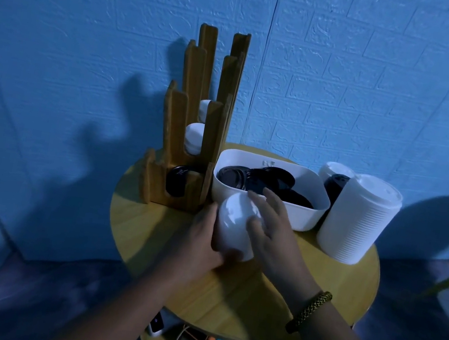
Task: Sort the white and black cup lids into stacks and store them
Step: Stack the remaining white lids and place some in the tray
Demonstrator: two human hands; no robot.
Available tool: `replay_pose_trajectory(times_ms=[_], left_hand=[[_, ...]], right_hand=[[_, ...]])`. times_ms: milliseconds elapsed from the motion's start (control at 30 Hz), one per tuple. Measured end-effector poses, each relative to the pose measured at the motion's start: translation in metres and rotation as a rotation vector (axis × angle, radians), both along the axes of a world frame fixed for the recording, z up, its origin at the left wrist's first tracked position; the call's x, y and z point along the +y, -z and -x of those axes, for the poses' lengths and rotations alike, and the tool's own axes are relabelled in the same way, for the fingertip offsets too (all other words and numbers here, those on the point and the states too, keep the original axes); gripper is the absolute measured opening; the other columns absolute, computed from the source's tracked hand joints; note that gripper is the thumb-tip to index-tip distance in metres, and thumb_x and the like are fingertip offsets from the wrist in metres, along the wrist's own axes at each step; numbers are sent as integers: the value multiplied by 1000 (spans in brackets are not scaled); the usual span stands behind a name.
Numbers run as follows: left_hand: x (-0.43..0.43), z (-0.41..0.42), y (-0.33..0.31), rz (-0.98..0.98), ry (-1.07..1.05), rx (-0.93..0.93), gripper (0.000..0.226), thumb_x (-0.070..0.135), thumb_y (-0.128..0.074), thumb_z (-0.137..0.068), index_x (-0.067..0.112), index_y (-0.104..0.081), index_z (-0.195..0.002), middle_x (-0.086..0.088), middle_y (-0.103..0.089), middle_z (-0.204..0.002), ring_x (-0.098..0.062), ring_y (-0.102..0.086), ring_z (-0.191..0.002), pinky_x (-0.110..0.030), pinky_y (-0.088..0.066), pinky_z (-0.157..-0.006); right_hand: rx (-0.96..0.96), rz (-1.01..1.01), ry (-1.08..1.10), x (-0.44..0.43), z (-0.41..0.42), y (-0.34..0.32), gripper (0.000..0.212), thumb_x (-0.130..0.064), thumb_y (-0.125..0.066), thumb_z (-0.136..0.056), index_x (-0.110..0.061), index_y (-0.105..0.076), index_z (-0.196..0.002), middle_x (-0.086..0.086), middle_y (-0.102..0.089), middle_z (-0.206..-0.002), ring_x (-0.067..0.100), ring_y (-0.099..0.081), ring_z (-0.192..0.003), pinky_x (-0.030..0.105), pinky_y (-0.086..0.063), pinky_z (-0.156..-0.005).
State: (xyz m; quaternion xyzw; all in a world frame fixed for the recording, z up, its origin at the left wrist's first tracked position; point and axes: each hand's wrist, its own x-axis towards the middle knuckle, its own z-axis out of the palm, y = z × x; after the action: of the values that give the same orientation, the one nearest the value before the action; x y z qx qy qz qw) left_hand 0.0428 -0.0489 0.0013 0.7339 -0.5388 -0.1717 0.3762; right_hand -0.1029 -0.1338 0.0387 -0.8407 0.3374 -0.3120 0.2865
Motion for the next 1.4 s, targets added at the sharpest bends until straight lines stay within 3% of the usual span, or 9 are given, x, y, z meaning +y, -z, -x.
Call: replay_pose_trajectory(times_ms=[167, 433, 633, 767, 867, 933, 1067, 1233, 1400], left_hand=[[1, -5, -1, -27, -10, 49, 102, 36, -84, -80, 40, -15, -155, 5, -48, -148, -18, -52, -126, -36, -53, -90], [1, -5, 1, -16, -6, 76, 88, 31, -78, -87, 46, -18, -149, 9, -48, -144, -12, -50, -120, -36, -55, -92], [5, -4, -3, -26, 20, 74, 96, 22, -75, -86, 50, -12, -152, 8, -47, -147, -11, -50, -117, -38, -53, -95], [6, -3, -4, -46, 37, 71, 102, 22, -78, -82, 49, -12, -154, 9, -43, -151, -13, -48, -122, -41, -53, -98], [5, -2, -3, -36, 32, 73, 103, 28, -81, -79, 52, -13, -152, 12, -43, -151, -13, -50, -125, -44, -54, -98], [5, -3, -3, -30, 27, 81, 103, 29, -82, -77, 54, -13, -150, 13, -44, -151, -15, -51, -126, -44, -54, -97], [7, -5, -3, -40, 41, 104, 104, 27, -81, -79, 52, -12, -152, 9, -41, -153, -14, -47, -128, -45, -52, -100], [8, -1, -5, -25, 54, 106, 103, 30, -83, -78, 46, -15, -154, 8, -40, -152, -14, -45, -130, -43, -52, -100], [7, -3, -2, -25, 48, 88, 101, 26, -81, -79, 49, -15, -153, 10, -41, -151, -12, -45, -125, -44, -53, -99]], right_hand=[[117, 8, -118, -4, 1, 0, 66, -50, -61, -93, -23, -41, -150, -13, -28, -156, 10, -39, -135, 38, -45, -107], [201, 194, 90, 3, -11, -2, 81, -71, -69, -69, -33, -44, -135, -6, -35, -128, 14, -33, -117, 28, -38, -92], [229, 232, 17, 1, -9, 9, 85, -79, -53, -75, -24, -45, -139, -5, -36, -147, 14, -36, -131, 32, -36, -108], [96, 122, -77, -2, 3, 8, 66, -66, -52, -88, -24, -49, -138, -12, -38, -150, 6, -42, -130, 36, -47, -101], [88, 105, -83, -3, 6, 4, 57, -51, -62, -91, -25, -49, -139, -16, -40, -148, 1, -43, -126, 24, -46, -96], [104, 141, -45, -1, 5, 2, 60, -52, -66, -88, -23, -51, -138, -13, -45, -143, 1, -43, -122, 18, -40, -93], [120, 222, 38, 5, 2, 5, 63, -60, -66, -84, -25, -51, -134, -11, -49, -137, 8, -50, -114, 22, -45, -84], [97, 45, -71, -1, 12, -5, 60, -51, -70, -85, -26, -52, -137, -18, -45, -142, 1, -45, -123, 23, -44, -96], [101, 84, -43, 1, 8, -2, 66, -54, -71, -82, -24, -52, -137, -13, -48, -140, 4, -46, -120, 24, -44, -95]])
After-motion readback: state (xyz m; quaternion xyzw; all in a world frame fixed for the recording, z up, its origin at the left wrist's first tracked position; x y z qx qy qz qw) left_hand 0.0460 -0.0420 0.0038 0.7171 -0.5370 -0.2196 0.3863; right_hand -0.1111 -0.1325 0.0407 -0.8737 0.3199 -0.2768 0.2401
